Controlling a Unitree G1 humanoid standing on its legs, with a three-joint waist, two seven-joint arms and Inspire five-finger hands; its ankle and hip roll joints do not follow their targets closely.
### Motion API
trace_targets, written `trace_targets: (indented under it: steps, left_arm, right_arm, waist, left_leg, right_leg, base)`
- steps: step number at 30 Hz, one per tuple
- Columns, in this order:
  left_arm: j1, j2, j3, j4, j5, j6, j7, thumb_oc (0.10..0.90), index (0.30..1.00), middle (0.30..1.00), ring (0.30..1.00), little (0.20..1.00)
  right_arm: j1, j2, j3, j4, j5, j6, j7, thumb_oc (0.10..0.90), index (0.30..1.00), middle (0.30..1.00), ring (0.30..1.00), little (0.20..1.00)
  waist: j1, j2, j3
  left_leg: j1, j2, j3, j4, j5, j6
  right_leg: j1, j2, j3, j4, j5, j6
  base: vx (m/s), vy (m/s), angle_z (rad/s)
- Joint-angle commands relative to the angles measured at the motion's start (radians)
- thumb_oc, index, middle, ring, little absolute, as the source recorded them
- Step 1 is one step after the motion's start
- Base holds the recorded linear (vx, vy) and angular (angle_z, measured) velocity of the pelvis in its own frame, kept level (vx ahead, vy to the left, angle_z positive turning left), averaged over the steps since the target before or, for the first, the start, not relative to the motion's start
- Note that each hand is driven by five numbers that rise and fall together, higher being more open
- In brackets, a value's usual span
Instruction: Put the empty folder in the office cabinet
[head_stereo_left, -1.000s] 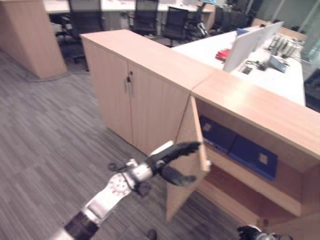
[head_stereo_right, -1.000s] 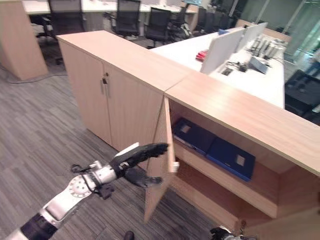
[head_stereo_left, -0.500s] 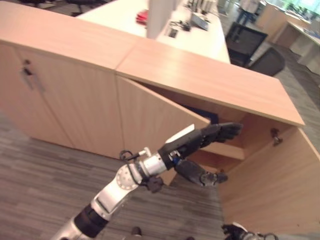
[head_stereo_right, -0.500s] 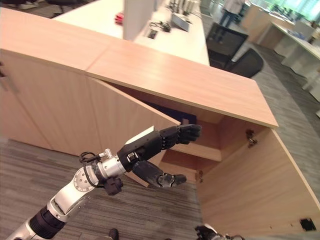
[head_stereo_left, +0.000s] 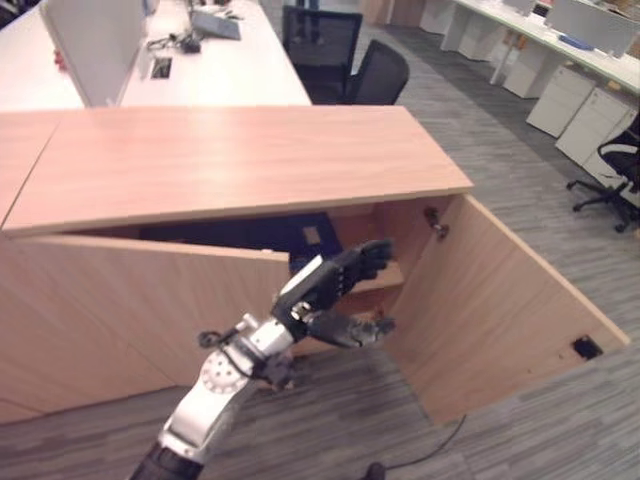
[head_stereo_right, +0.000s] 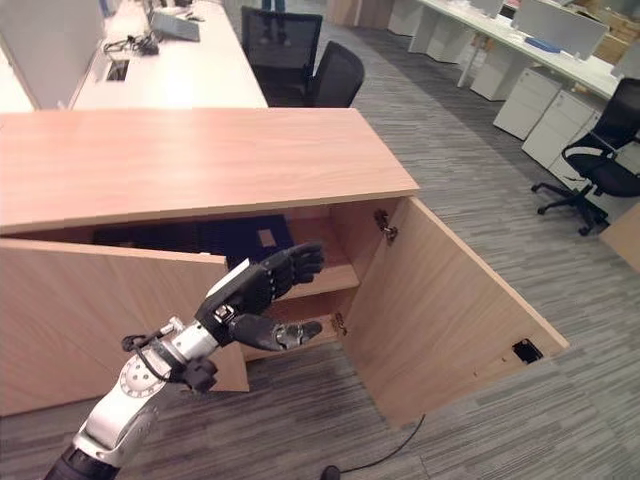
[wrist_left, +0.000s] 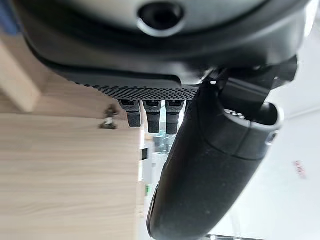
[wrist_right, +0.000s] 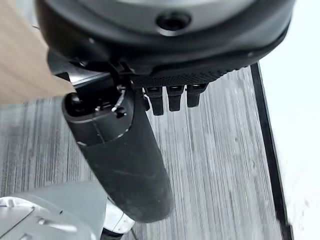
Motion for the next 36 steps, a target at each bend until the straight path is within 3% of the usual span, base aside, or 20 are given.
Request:
trace_targets:
  steps: [1, 2, 4, 5, 7, 8, 9, 12, 14, 15, 18, 24, 25, 26, 28, 36]
  left_arm:
    - [-0.072, -0.017, 0.030, -0.126, -0.002, -0.075, -0.018, 0.800, 0.900, 0.900, 0.900, 0.900]
    - [-0.061, -0.008, 0.041, -0.126, -0.008, -0.079, -0.012, 0.800, 0.900, 0.900, 0.900, 0.900]
    - [-0.058, -0.006, 0.046, -0.120, -0.008, -0.088, -0.003, 0.800, 0.900, 0.900, 0.900, 0.900]
    - [-0.051, -0.003, 0.052, -0.118, -0.002, -0.105, 0.015, 0.800, 0.900, 0.900, 0.900, 0.900]
    - [-0.030, -0.013, 0.058, -0.117, 0.008, -0.122, 0.031, 0.800, 0.900, 0.900, 0.900, 0.900]
    - [-0.031, -0.013, 0.059, -0.116, 0.008, -0.123, 0.031, 0.800, 0.900, 0.900, 0.900, 0.900]
    - [-0.012, -0.022, 0.052, -0.114, 0.007, -0.124, 0.025, 0.800, 0.900, 0.900, 0.900, 0.900]
    - [0.007, -0.020, 0.047, -0.109, 0.012, -0.128, 0.017, 0.800, 0.900, 0.900, 0.900, 0.900]
    - [0.024, -0.020, 0.028, -0.107, -0.007, -0.127, -0.002, 0.800, 0.900, 0.900, 0.900, 0.900]
    - [0.024, -0.022, 0.028, -0.106, -0.007, -0.128, -0.003, 0.800, 0.900, 0.900, 0.900, 0.900]
    - [0.038, -0.015, 0.007, -0.106, -0.020, -0.132, -0.003, 0.800, 0.900, 0.900, 0.900, 0.900]
    - [0.089, -0.015, 0.004, -0.090, -0.048, -0.131, 0.006, 0.800, 0.900, 0.900, 0.900, 0.900]
    - [0.121, -0.026, -0.034, -0.089, -0.030, -0.125, 0.034, 0.800, 0.900, 0.900, 0.900, 0.900]
    - [0.122, -0.024, -0.031, -0.090, -0.029, -0.125, 0.035, 0.800, 0.900, 0.900, 0.900, 0.900]
    - [0.142, -0.019, 0.005, -0.049, -0.012, -0.117, 0.040, 0.800, 0.900, 0.900, 0.900, 0.900]
    - [0.197, -0.023, 0.026, -0.053, -0.021, -0.133, 0.034, 0.800, 0.900, 0.900, 0.900, 0.900]
  right_arm:
    - [-0.022, -0.094, 0.027, 0.100, 0.081, 0.024, -0.035, 0.800, 0.900, 0.900, 0.900, 0.900]
    - [-0.012, -0.116, 0.004, 0.096, 0.102, 0.023, -0.042, 0.800, 0.900, 0.900, 0.900, 0.900]
    - [-0.009, -0.136, -0.005, 0.089, 0.101, 0.020, -0.050, 0.800, 0.900, 0.900, 0.900, 0.900]
    - [-0.029, -0.193, -0.019, 0.065, 0.103, 0.014, -0.079, 0.800, 0.900, 0.900, 0.900, 0.900]
    - [-0.075, -0.229, -0.019, 0.021, 0.118, -0.001, -0.103, 0.800, 0.900, 0.900, 0.900, 0.900]
    - [-0.076, -0.229, -0.019, 0.021, 0.118, 0.000, -0.103, 0.800, 0.900, 0.900, 0.900, 0.900]
    - [-0.145, -0.254, -0.020, -0.010, 0.147, -0.016, -0.126, 0.800, 0.900, 0.900, 0.900, 0.900]
    - [-0.197, -0.283, -0.034, -0.027, 0.190, -0.032, -0.140, 0.800, 0.900, 0.900, 0.900, 0.900]
    - [-0.270, -0.346, -0.052, -0.079, 0.234, -0.041, -0.156, 0.800, 0.900, 0.900, 0.900, 0.900]
    - [-0.270, -0.349, -0.051, -0.079, 0.235, -0.040, -0.155, 0.800, 0.900, 0.900, 0.900, 0.900]
    - [-0.394, -0.457, -0.042, -0.206, 0.241, -0.052, -0.182, 0.800, 0.900, 0.900, 0.900, 0.900]
    - [-0.535, -0.541, -0.005, -0.321, 0.298, -0.090, -0.200, 0.800, 0.900, 0.900, 0.900, 0.900]
    - [-0.614, -0.313, 0.105, -0.333, 0.194, -0.083, -0.339, 0.800, 0.900, 0.900, 0.900, 0.900]
    - [-0.613, -0.309, 0.105, -0.336, 0.193, -0.080, -0.341, 0.800, 0.900, 0.900, 0.900, 0.900]
    - [-0.493, -0.219, 0.101, -0.660, 0.077, -0.067, -0.355, 0.800, 0.900, 0.900, 0.900, 0.900]
    - [-0.456, -0.205, 0.074, -0.792, 0.047, -0.097, -0.361, 0.800, 0.900, 0.900, 0.900, 0.900]
  waist:
    - [0.018, -0.026, -0.001]
    - [0.006, -0.023, 0.015]
    - [0.001, -0.017, 0.024]
    - [0.015, -0.027, 0.042]
    - [0.037, -0.030, 0.050]
    - [0.035, -0.034, 0.048]
    - [0.059, -0.022, 0.050]
    - [0.073, -0.021, 0.044]
    - [0.077, -0.007, 0.007]
    - [0.079, -0.006, 0.012]
    - [0.080, 0.008, -0.011]
    - [0.096, 0.013, -0.034]
    - [0.124, 0.031, -0.028]
    - [0.122, 0.026, -0.029]
    - [0.112, 0.039, -0.028]
    - [0.142, 0.032, -0.039]
  left_leg:
    - [-0.026, 0.040, -0.031, 0.250, -0.128, 0.016]
    - [-0.057, 0.061, -0.044, 0.368, -0.101, 0.004]
    - [-0.076, 0.064, -0.064, 0.416, -0.080, -0.007]
    - [-0.146, -0.010, -0.132, 0.426, -0.057, 0.016]
    - [-0.216, -0.089, -0.243, 0.386, -0.135, 0.042]
    - [-0.218, -0.095, -0.242, 0.381, -0.129, 0.044]
    - [-0.236, -0.128, -0.314, 0.335, -0.160, 0.056]
    - [-0.221, -0.143, -0.325, 0.297, -0.137, 0.058]
    - [-0.141, -0.139, -0.305, 0.179, -0.132, 0.068]
    - [-0.127, -0.140, -0.302, 0.161, -0.125, 0.068]
    - [-0.056, -0.142, -0.298, 0.030, -0.081, 0.074]
    - [0.000, -0.142, -0.293, -0.073, -0.046, 0.080]
    - [0.011, -0.140, -0.304, -0.089, -0.042, 0.086]
    - [0.007, -0.142, -0.304, -0.089, -0.036, 0.086]
    - [0.009, -0.143, -0.301, -0.107, -0.029, 0.091]
    - [0.004, -0.147, -0.323, -0.114, -0.020, 0.092]
  right_leg:
    - [-0.007, 0.016, -0.014, 0.028, -0.043, 0.001]
    - [0.006, 0.037, 0.006, 0.038, -0.069, -0.024]
    - [0.006, 0.054, 0.018, 0.047, -0.082, -0.038]
    - [-0.009, 0.040, 0.039, 0.057, -0.075, -0.050]
    - [-0.016, 0.029, 0.093, 0.065, -0.073, -0.034]
    - [-0.021, 0.024, 0.093, 0.066, -0.071, -0.033]
    - [-0.010, 0.035, 0.143, 0.065, -0.071, -0.023]
    - [-0.004, 0.037, 0.169, 0.067, -0.061, -0.022]
    - [0.024, 0.042, 0.181, 0.044, -0.057, -0.012]
    - [0.030, 0.042, 0.184, 0.042, -0.056, -0.011]
    - [0.038, 0.036, 0.186, 0.025, -0.037, 0.003]
    - [0.052, 0.039, 0.189, -0.003, -0.021, 0.014]
    - [0.062, 0.037, 0.181, -0.008, -0.021, 0.016]
    - [0.059, 0.035, 0.180, -0.009, -0.018, 0.015]
    - [0.053, 0.032, 0.178, -0.014, -0.017, 0.017]
    - [0.059, 0.018, 0.155, -0.022, -0.016, 0.021]
  base:
    - [0.04, -0.109, -0.30]
    - [0.03, -0.117, -0.26]
    - [-0.04, -0.055, -0.39]
    - [-0.11, 0.040, -0.83]
    - [-0.04, 0.116, -0.96]
    - [0.10, 0.117, -0.97]
    - [0.07, 0.056, -1.14]
    - [0.09, 0.053, -0.93]
    - [0.15, 0.079, -1.03]
    - [0.09, 0.096, -0.37]
    - [0.04, 0.099, 0.50]
    - [0.01, 0.059, -0.04]
    - [-0.02, 0.048, 0.06]
    - [-0.05, 0.054, -0.01]
    - [-0.06, 0.044, 0.01]
    - [-0.01, 0.015, 0.07]
